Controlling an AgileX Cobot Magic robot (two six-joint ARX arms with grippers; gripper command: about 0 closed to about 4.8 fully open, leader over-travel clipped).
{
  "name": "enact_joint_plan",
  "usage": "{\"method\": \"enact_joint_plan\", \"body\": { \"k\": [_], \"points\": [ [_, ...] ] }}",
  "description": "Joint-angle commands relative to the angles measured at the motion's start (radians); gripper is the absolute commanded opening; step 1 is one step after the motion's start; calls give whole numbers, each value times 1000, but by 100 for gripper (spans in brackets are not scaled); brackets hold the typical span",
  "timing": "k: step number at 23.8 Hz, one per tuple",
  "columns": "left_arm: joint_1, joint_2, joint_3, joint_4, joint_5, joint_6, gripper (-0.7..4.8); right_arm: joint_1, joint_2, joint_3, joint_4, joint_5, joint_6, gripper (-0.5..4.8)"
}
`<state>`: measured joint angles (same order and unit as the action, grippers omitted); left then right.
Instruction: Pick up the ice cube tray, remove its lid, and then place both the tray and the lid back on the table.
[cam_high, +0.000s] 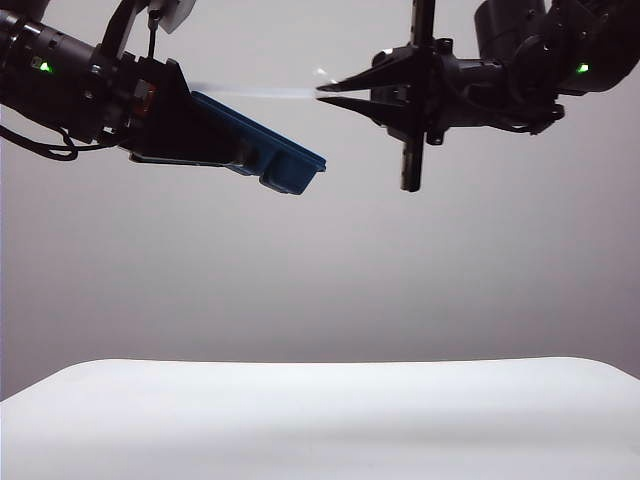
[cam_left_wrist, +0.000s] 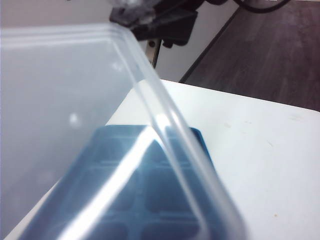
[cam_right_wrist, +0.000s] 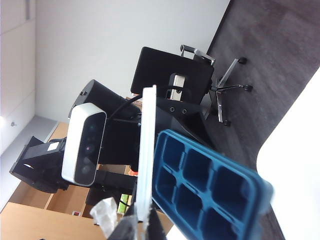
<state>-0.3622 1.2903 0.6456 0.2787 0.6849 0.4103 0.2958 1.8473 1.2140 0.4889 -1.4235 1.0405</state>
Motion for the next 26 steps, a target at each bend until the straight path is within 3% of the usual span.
{"method": "enact_joint_plan", "body": {
  "k": [1, 5, 9, 14, 21, 26],
  "points": [
    [-1, -7, 6, 18, 11, -4, 204, -7, -4, 5, 9, -11, -37, -6],
    [-1, -10, 6, 19, 19, -23, 204, -45, -3, 5, 9, 11, -58, -6],
    [0, -9, 5, -4, 13, -19, 204, -158, -3, 6, 9, 39, -69, -6],
    [0, 8, 3, -63, 11, 41, 204, -237, -3, 5, 2, 34, -68, -5],
    [0, 50, -35, -90, 6, 87, 204, -256, -3, -30, -23, 0, -84, -6],
    [7, 50, -46, -79, -91, 140, 204, -259, -3, -81, -26, 19, -151, -6]
  ]
}}
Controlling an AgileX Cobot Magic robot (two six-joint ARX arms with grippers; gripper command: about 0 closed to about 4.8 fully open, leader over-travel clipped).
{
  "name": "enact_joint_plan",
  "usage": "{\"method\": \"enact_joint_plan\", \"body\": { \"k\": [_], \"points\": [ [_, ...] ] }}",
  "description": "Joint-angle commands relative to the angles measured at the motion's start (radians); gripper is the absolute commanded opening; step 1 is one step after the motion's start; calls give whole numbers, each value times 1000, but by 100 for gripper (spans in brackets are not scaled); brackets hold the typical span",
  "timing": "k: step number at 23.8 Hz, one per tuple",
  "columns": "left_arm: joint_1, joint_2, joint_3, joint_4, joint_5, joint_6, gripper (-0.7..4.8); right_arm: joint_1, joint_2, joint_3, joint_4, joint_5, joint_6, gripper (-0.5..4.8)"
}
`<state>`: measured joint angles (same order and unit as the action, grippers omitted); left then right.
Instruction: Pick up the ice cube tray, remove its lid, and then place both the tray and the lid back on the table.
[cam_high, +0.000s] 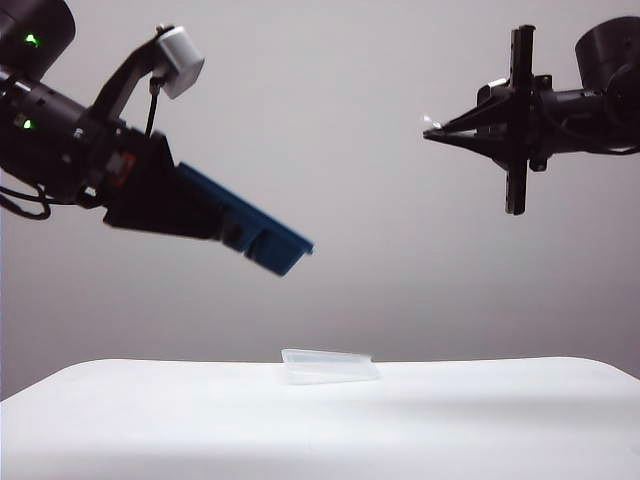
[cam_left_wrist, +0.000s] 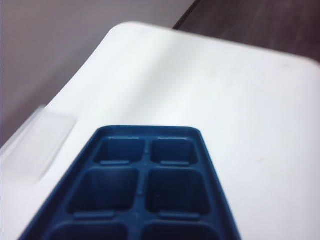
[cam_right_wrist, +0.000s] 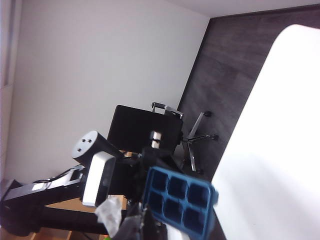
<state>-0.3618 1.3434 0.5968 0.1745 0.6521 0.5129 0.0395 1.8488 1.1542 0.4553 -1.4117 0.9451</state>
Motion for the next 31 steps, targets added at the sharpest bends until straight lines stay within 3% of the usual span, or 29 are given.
{"method": "enact_joint_plan", "body": {
  "k": [1, 5, 8, 12, 15, 19, 21, 31],
  "points": [
    [13, -3, 3, 31, -71, 37, 204, -3, -5, -31, 5, 11, -76, -6],
    [37, 9, 0, 79, -71, 33, 205, -3, -5, -71, -18, 58, -134, -6],
    [72, 34, -42, 196, -47, 26, 205, -1, -6, -100, -18, 98, -195, -6],
    [135, 74, -95, 311, 15, -48, 205, 5, -13, -120, -21, 190, -257, -6],
    [195, 125, -129, 407, 53, -143, 205, 19, -34, -128, -122, 336, -401, -6],
    [244, 207, -148, 478, 68, -246, 205, 63, -91, -128, -364, 649, -667, -6],
    [245, 272, -148, 480, 63, -257, 205, 115, -124, -128, -462, 802, -782, -5],
    [236, 481, -170, 587, -13, -214, 214, 208, -126, -130, -481, 837, -843, -6]
  ]
}}
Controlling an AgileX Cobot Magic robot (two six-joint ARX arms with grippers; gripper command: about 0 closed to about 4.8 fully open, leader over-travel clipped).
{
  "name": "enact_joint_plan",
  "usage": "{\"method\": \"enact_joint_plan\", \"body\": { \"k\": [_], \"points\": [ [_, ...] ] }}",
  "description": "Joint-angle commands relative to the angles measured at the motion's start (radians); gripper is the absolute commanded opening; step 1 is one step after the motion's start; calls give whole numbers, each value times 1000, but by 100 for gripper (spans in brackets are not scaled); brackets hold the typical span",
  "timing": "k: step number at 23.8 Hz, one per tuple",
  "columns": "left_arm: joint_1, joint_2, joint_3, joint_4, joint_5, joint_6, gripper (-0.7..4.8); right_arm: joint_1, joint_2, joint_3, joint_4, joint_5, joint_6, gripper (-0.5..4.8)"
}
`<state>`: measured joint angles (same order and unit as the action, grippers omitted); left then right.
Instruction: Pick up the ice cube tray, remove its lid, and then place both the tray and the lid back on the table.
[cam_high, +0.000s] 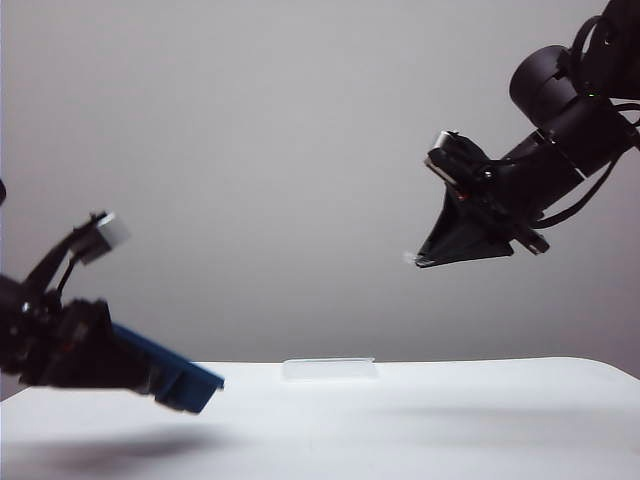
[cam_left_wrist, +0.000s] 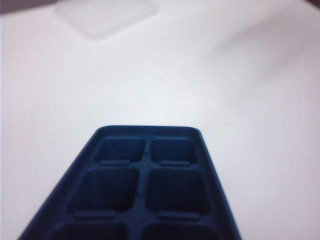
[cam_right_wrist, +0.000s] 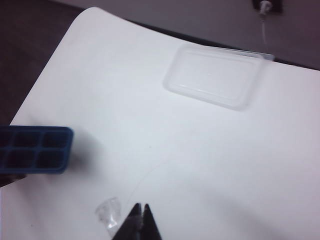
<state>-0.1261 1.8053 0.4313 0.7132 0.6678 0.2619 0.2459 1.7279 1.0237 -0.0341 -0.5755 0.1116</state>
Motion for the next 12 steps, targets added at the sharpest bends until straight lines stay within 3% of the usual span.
{"method": "enact_joint_plan", "body": {
  "k": [1, 3, 7, 12],
  "points": [
    [1, 29, -6, 64, -37, 46, 214, 3, -5, 0, 9, 1, -9, -5],
    [2, 43, -8, 119, -39, 48, 219, 3, -5, 0, 9, 1, -11, -5],
    [8, 55, -19, 218, -57, 188, 247, 3, -5, 0, 8, 0, -29, -6],
    [93, 138, -18, 333, -1, 161, 270, 3, -5, -1, 8, -3, -35, -5]
  ]
}}
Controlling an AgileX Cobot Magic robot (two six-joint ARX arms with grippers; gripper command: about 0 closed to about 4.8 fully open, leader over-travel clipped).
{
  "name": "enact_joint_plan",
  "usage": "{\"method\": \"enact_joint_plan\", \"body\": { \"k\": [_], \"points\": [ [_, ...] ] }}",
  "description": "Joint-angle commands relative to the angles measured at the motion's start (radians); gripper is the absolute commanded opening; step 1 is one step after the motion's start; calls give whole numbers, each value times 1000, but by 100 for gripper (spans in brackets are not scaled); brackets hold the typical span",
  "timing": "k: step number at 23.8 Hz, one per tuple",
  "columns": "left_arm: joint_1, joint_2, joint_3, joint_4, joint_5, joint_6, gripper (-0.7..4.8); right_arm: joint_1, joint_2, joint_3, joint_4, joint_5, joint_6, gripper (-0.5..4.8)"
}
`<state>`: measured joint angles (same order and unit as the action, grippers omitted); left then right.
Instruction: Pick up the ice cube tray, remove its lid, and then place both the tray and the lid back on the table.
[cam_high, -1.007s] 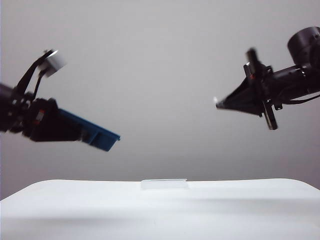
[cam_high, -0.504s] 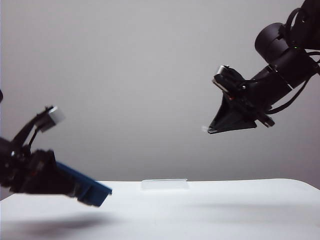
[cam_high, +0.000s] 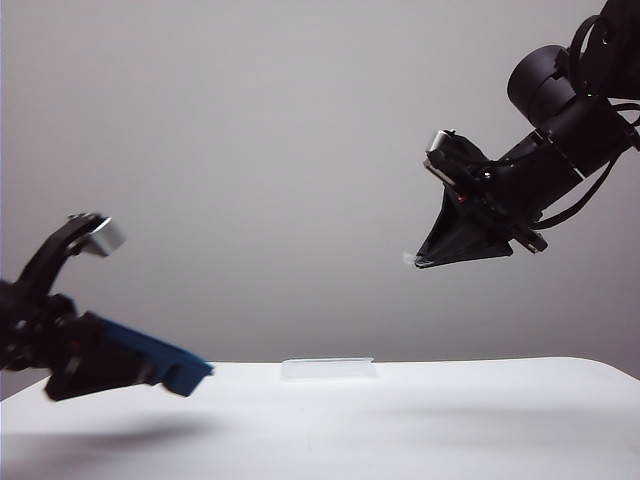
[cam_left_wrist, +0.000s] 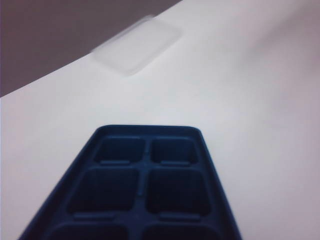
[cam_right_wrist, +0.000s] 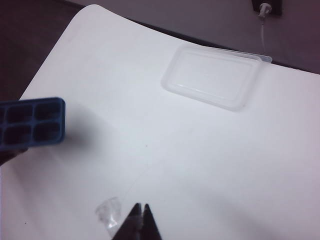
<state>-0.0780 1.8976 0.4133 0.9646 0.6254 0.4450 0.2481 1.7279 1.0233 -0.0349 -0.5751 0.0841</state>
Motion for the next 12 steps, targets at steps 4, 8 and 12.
{"method": "enact_joint_plan", "body": {
  "k": [4, 8, 12],
  "points": [
    [129, 143, 0, 235, 98, -83, 309, 1, -5, -1, 8, -6, -14, -6],
    [166, 245, 5, 335, 121, -91, 309, 1, -5, -1, 9, -3, -32, -6],
    [165, 264, 5, 383, 165, -148, 341, 1, -4, -3, 9, -3, -33, -5]
  ]
}}
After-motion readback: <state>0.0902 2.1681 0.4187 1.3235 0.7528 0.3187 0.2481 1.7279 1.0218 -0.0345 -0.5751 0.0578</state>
